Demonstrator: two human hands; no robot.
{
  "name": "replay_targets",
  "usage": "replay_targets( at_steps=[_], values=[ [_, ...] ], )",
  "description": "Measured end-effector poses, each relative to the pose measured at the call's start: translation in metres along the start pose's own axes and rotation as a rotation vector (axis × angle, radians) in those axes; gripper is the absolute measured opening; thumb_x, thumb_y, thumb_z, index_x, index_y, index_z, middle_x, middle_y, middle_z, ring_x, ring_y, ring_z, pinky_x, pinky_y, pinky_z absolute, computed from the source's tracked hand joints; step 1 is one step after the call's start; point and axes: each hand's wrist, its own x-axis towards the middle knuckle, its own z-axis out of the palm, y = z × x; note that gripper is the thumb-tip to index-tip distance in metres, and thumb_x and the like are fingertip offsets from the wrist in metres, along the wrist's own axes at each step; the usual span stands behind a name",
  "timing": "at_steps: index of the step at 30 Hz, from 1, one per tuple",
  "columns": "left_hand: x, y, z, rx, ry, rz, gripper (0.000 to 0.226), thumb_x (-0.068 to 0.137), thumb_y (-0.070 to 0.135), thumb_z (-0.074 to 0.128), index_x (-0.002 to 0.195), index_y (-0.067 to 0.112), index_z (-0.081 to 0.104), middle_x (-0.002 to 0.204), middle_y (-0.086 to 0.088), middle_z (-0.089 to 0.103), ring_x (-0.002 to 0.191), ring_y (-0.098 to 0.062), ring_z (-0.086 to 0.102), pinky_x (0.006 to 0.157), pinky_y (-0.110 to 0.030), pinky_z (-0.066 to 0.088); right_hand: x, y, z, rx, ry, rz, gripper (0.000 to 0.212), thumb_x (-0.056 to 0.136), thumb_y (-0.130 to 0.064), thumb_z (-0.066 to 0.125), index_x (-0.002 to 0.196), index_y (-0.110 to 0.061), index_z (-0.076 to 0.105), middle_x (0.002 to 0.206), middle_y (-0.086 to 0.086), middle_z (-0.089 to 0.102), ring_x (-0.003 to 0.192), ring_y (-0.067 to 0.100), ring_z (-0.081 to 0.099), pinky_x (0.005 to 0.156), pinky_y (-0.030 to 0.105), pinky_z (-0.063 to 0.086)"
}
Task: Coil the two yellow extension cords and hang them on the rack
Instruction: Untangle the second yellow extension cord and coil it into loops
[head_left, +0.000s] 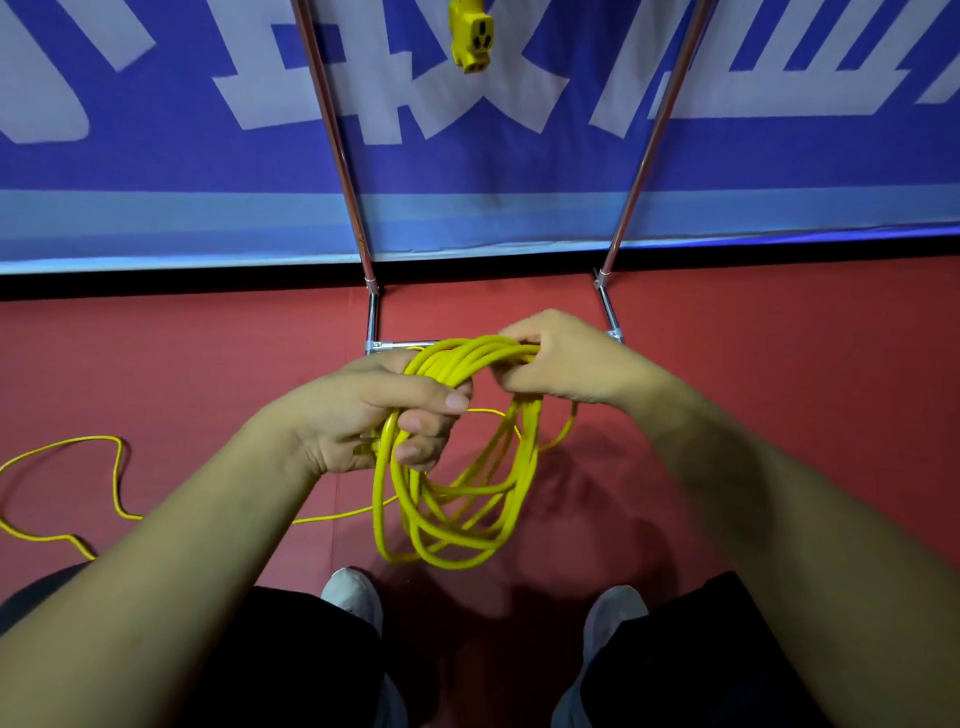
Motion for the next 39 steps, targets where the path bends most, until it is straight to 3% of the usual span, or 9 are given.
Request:
replay_targets(
  at_steps=[5, 10, 14, 16, 19, 24, 29, 33, 39],
  values=[
    [0.001, 0.000, -0.009, -0.027, 0.094, 0.040, 0.091, 0.054, 0.042, 0.090, 0.118, -0.008, 0.050, 0.072, -0.010, 0.060, 0.093, -0.043, 0.049, 0.081, -0.053, 0.040, -0.004, 0.004, -0.019, 0.069, 0.033, 0.019, 0.003, 0.079, -0.015, 0.068, 0.080, -0.013, 0.067, 0.072, 0.006, 0.072, 0.061, 0.017, 0.055, 0.058, 0.043, 0.046],
    [-0.002, 0.003, -0.006, -0.003, 0.012, 0.058, 0.081, 0.057, 0.036, 0.089, 0.121, 0.001, 0.054, 0.073, -0.006, 0.067, 0.098, -0.042, 0.058, 0.088, -0.054, 0.045, -0.003, 0.002, -0.020, 0.139, 0.114, -0.075, 0.009, 0.084, -0.006, 0.065, 0.087, -0.012, 0.071, 0.064, 0.013, 0.061, 0.058, 0.017, 0.048, 0.053, 0.037, 0.039],
    [-0.008, 0.007, 0.008, -0.043, -0.156, 0.125, 0.037, 0.068, 0.008, 0.075, 0.101, 0.004, 0.059, 0.070, -0.018, 0.064, 0.084, -0.038, 0.066, 0.079, -0.043, 0.054, -0.007, -0.002, -0.027, 0.110, 0.130, -0.110, 0.020, 0.080, 0.005, 0.061, 0.094, -0.005, 0.072, 0.066, 0.008, 0.054, 0.060, 0.008, 0.042, 0.053, 0.028, 0.034],
    [-0.009, 0.008, 0.014, 0.020, -0.188, 0.132, 0.023, 0.068, 0.007, 0.071, 0.090, 0.006, 0.067, 0.088, -0.022, 0.068, 0.092, -0.036, 0.067, 0.084, -0.043, 0.053, -0.009, -0.006, -0.029, 0.061, 0.093, -0.136, 0.017, 0.080, 0.004, 0.060, 0.093, -0.001, 0.070, 0.073, 0.024, 0.057, 0.063, 0.009, 0.042, 0.056, 0.028, 0.034],
    [-0.010, 0.011, 0.016, 0.134, -0.211, 0.108, 0.017, 0.067, 0.009, 0.074, 0.084, 0.012, 0.074, 0.102, -0.023, 0.067, 0.095, -0.032, 0.067, 0.086, -0.042, 0.053, -0.008, -0.012, -0.030, -0.005, 0.074, -0.176, 0.019, 0.077, -0.004, 0.062, 0.092, -0.011, 0.072, 0.078, 0.021, 0.062, 0.068, 0.006, 0.043, 0.061, 0.029, 0.040],
    [-0.008, 0.011, 0.026, 0.039, -0.200, 0.070, 0.046, 0.070, -0.002, 0.070, 0.113, -0.005, 0.052, 0.064, -0.020, 0.062, 0.055, -0.028, 0.065, 0.055, -0.032, 0.054, -0.008, -0.016, -0.023, -0.077, 0.045, -0.233, 0.013, 0.075, -0.004, 0.058, 0.084, -0.009, 0.067, 0.070, 0.020, 0.052, 0.063, 0.013, 0.037, 0.057, 0.036, 0.040],
    [-0.004, 0.010, 0.034, -0.065, -0.121, 0.098, 0.021, 0.063, 0.005, 0.062, 0.083, 0.003, 0.059, 0.051, -0.012, 0.051, 0.056, -0.032, 0.066, 0.055, -0.031, 0.053, -0.007, -0.015, -0.022, -0.022, 0.076, -0.260, 0.011, 0.075, -0.005, 0.058, 0.081, -0.010, 0.065, 0.070, 0.018, 0.051, 0.064, 0.006, 0.037, 0.058, 0.025, 0.034],
    [-0.001, 0.012, 0.037, -0.176, -0.096, 0.071, 0.014, 0.072, 0.001, 0.052, 0.086, 0.002, 0.055, 0.052, -0.010, 0.051, 0.038, -0.022, 0.053, 0.041, -0.022, 0.044, -0.003, -0.005, -0.018, 0.035, 0.091, -0.211, 0.022, 0.075, -0.006, 0.060, 0.093, -0.008, 0.071, 0.076, 0.020, 0.060, 0.066, 0.007, 0.043, 0.060, 0.029, 0.039],
    [0.000, 0.016, 0.038, -0.196, 0.005, 0.056, 0.013, 0.086, 0.021, 0.057, 0.081, 0.009, 0.059, 0.042, 0.006, 0.029, 0.027, -0.007, 0.030, 0.034, -0.017, 0.022, 0.003, 0.004, -0.015, 0.109, 0.078, -0.135, 0.021, 0.079, -0.013, 0.077, 0.099, -0.017, 0.073, 0.078, -0.008, 0.068, 0.071, -0.002, 0.054, 0.070, 0.021, 0.045]
  ],
)
